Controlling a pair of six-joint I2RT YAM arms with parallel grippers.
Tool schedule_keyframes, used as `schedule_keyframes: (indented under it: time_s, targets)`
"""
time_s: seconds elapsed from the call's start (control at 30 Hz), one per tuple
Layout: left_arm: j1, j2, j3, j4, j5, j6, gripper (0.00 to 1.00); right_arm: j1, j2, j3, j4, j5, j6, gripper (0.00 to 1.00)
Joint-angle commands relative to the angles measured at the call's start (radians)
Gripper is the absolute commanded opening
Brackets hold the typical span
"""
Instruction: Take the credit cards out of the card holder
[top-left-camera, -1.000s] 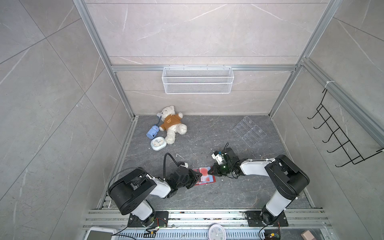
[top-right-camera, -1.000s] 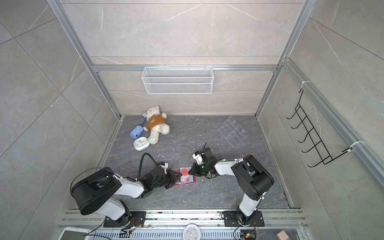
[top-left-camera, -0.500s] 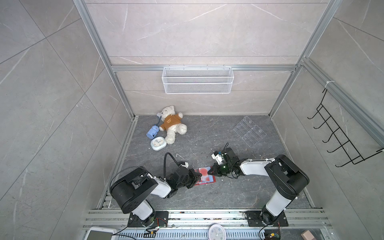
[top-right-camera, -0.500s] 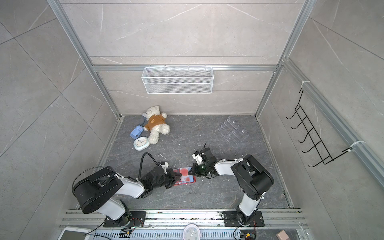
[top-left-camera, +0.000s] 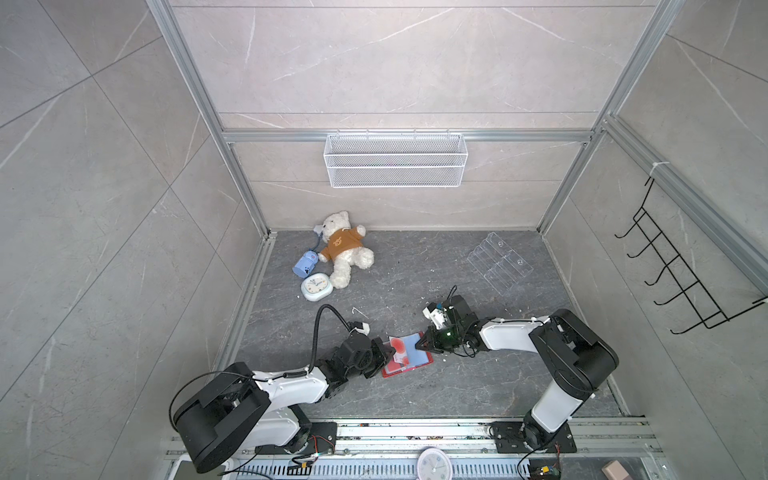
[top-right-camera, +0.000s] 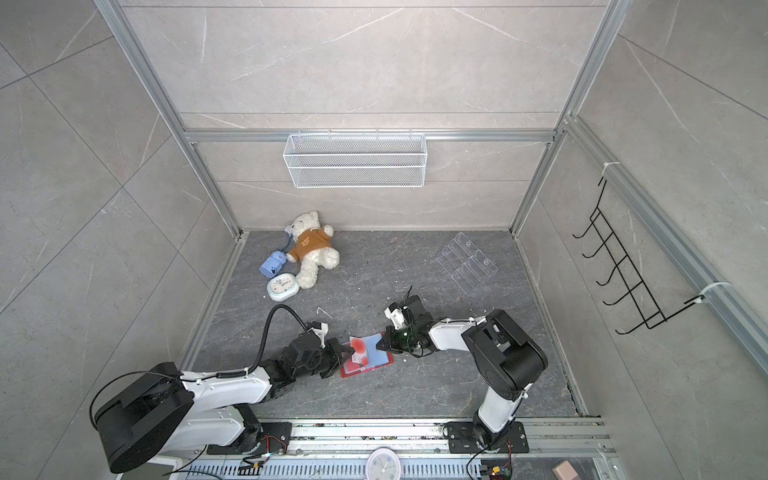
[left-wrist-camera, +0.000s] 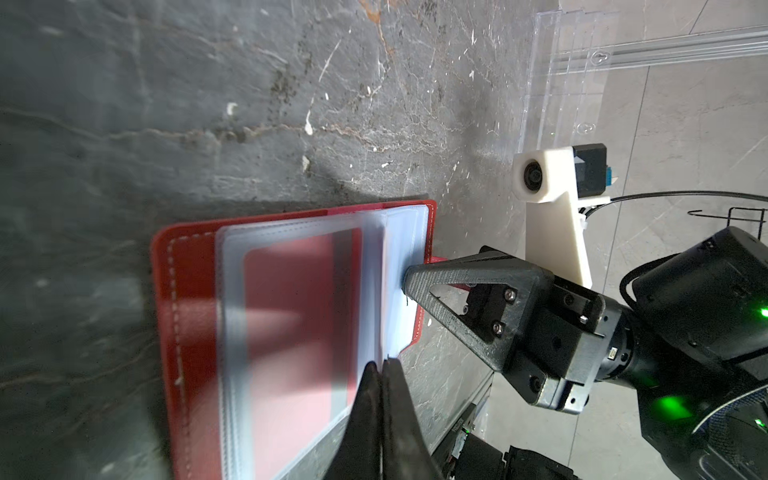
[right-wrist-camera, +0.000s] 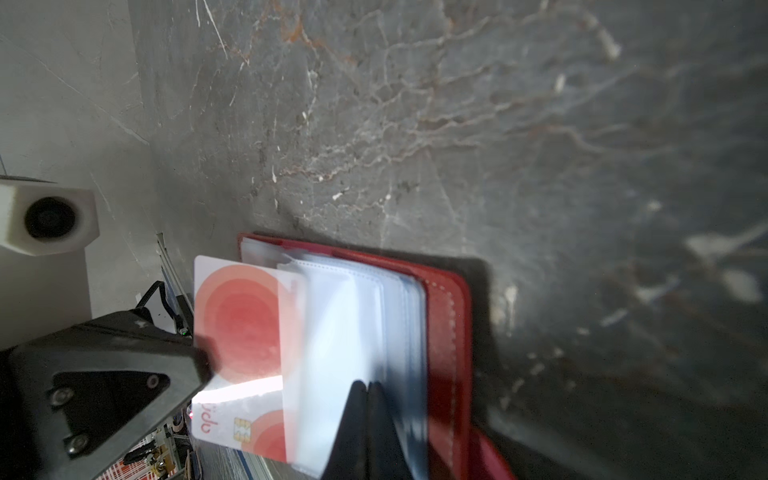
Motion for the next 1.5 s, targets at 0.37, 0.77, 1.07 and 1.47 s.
schedule_keyframes:
  time_s: [0.37, 0.77, 1.07, 1.47]
  targets:
    - [0.003, -0.289, 0.118, -0.325, -0.054, 0.197, 0.0, 0.01, -0.173, 0.097, -0.256, 0.07, 0.006, 0.1]
    - [0.0, -0.346, 0.206, -0.337, -0.005, 0.346, 0.0, -0.12, -0.358, 0.306, -0.737, 0.514, -0.183, 0.76]
    - [-0.002, -0.327, 0.231, -0.314, 0.045, 0.395, 0.0, -0.381, -0.405, 0.29, -0.793, 0.519, -0.235, 0.85]
    - [-0.003, -0.297, 0.262, -0.3, 0.089, 0.436, 0.0, -0.593, -0.333, 0.378, -0.758, 0.529, -0.272, 1.0]
